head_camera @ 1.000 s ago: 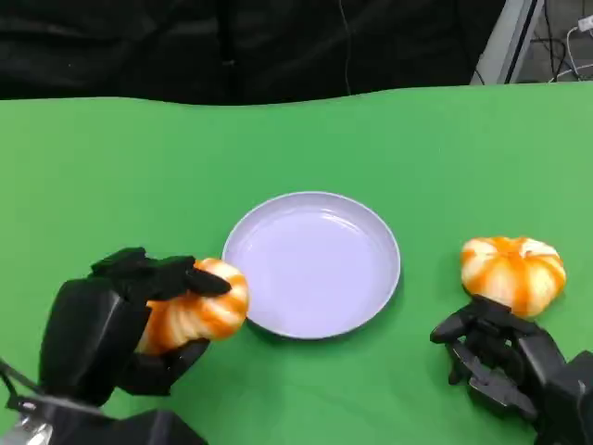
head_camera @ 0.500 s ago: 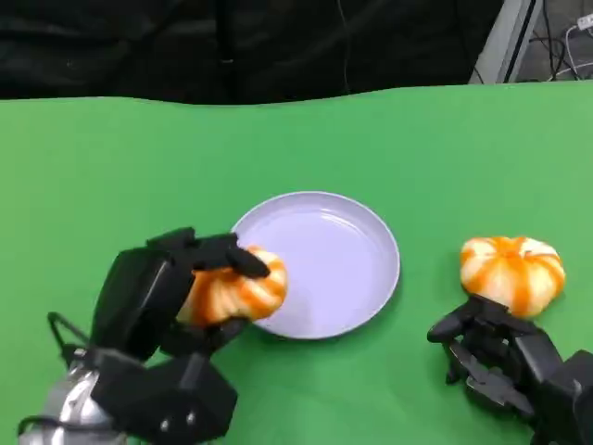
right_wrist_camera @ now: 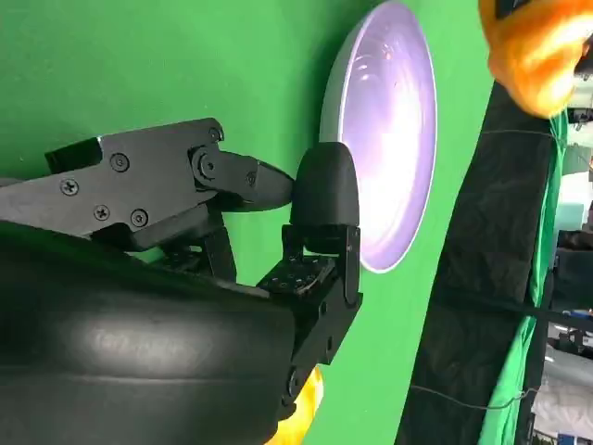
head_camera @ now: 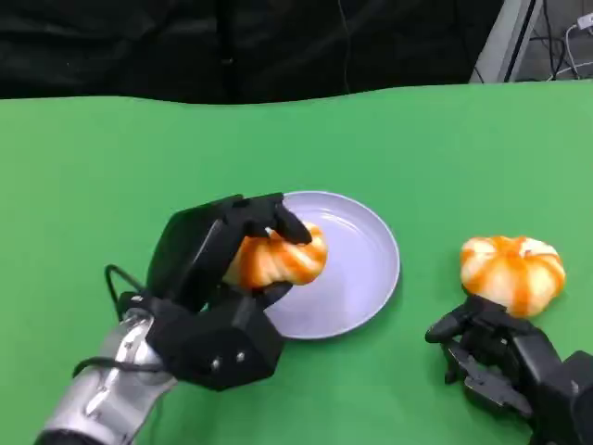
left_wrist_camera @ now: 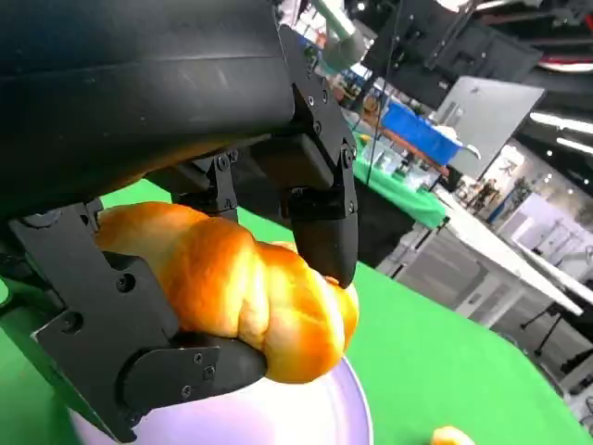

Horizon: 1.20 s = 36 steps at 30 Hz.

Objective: Grasp the bread from the table and place it into the plate.

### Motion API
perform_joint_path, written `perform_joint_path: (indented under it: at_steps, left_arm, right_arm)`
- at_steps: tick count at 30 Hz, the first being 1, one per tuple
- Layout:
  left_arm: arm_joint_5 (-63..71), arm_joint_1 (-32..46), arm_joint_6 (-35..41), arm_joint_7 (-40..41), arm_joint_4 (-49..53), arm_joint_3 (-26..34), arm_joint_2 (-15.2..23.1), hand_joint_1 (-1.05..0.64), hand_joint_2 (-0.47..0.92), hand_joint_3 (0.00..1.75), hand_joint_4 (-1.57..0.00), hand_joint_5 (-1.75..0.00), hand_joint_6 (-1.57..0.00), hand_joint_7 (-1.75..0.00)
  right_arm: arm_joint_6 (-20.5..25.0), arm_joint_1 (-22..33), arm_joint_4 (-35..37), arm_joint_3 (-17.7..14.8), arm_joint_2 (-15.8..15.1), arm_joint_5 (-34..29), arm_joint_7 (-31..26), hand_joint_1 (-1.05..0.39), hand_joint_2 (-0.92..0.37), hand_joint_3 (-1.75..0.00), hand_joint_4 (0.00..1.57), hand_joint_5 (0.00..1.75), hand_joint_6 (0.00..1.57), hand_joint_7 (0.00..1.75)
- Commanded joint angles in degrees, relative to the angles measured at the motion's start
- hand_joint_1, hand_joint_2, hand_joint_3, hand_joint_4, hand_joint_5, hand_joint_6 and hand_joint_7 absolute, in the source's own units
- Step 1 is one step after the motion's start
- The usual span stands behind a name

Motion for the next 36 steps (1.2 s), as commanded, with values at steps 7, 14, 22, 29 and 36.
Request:
perform_joint_path:
  at_steps: [7, 14, 22, 29, 36]
  left_arm:
    - [2.15, -9.21, -3.26, 5.21, 15.90, -2.78, -1.87, -0.11, 0.54, 1.02, -0.80, -1.74, -0.86, -1.28]
    - [2.18, -14.12, -3.77, 5.43, 25.49, -4.51, -3.84, -0.07, 0.61, 0.88, -0.76, -1.75, -0.84, -1.27]
    - [1.32, -17.34, -3.31, 2.48, 31.57, -5.43, -5.20, -0.06, 0.69, 0.64, -0.80, -1.48, -0.89, -0.99]
    - [0.35, -18.64, -3.05, -0.04, 33.27, -5.29, -5.74, -0.10, 0.90, 0.19, -0.81, -1.02, -1.04, -0.37]
    - [1.15, -18.56, -2.92, -0.07, 32.73, -6.23, -5.25, -0.39, 0.92, 0.09, -0.87, -0.10, -0.87, 0.00]
  right_arm:
    - [0.01, 0.29, 0.21, 0.07, -0.09, -0.09, -0.87, -0.23, -0.92, -0.50, 0.65, 1.70, 0.70, 1.17]
    - [0.22, 0.49, -0.14, 0.41, -0.13, -0.46, -1.54, -0.24, -0.92, -0.50, 0.65, 1.69, 0.70, 1.17]
    - [0.44, 0.73, -0.56, 0.61, -0.03, -0.52, -1.88, -0.25, -0.92, -0.49, 0.63, 1.70, 0.70, 1.17]
    - [0.33, 0.68, -0.65, 0.81, 0.07, -0.60, -1.93, -0.24, -0.92, -0.50, 0.63, 1.71, 0.70, 1.18]
    - [0.36, 0.74, -0.76, 0.90, 0.07, -0.74, -2.21, -0.25, -0.92, -0.50, 0.63, 1.71, 0.69, 1.18]
